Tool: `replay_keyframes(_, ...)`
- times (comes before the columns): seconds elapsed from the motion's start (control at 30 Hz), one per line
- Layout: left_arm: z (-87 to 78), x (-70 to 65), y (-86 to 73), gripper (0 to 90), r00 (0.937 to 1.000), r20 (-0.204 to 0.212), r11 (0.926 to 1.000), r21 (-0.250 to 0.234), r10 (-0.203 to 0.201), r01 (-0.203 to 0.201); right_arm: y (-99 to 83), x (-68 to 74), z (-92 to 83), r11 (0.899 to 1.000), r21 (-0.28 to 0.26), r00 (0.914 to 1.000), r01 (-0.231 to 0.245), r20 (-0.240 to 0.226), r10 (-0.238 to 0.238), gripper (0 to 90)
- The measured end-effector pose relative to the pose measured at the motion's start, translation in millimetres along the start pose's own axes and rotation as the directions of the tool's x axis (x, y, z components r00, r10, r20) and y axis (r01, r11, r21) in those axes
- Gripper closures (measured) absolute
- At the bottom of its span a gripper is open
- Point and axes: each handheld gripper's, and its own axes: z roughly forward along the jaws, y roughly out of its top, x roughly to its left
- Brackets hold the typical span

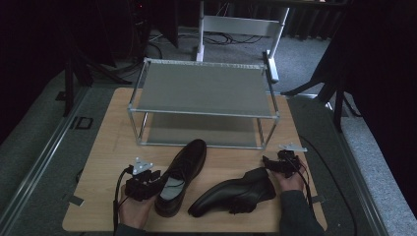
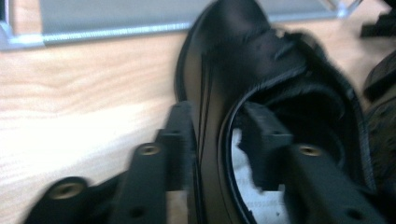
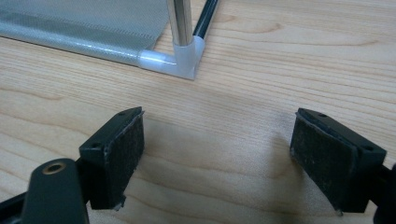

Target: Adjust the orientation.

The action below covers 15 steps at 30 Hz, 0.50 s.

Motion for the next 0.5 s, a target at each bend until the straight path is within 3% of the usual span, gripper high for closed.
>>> replay_keyframes(0.13,-8.0,1.5,5.2,51.5,1.0,0.008,0.9991,-0.043,-0.004,0.004,-0.2,0.1,-0.2,1.0,0.0,1.0,0.001,0.0,-0.001,17.3)
replay_keyframes(0.3,-18.2,-2.6,9.0,47.3,0.9999,0.015,0.9957,-0.093,0.004,-0.003,-1.4,0.9,-2.3,1.0,0.004,1.0,-0.001,0.001,0.001,19.0)
replay_keyframes(0.37,-22.2,-6.5,10.5,45.4,0.9996,0.012,0.9933,-0.113,0.026,-0.024,-0.6,1.5,-7.6,1.0,0.03,0.9999,-0.006,0.011,0.005,28.0)
replay_keyframes(0.5,-27.9,-15.3,14.2,45.3,0.9974,0.026,0.9877,-0.143,0.067,-0.062,1.0,5.2,-22.2,0.999,0.027,0.9981,0.04,0.046,-0.041,29.8)
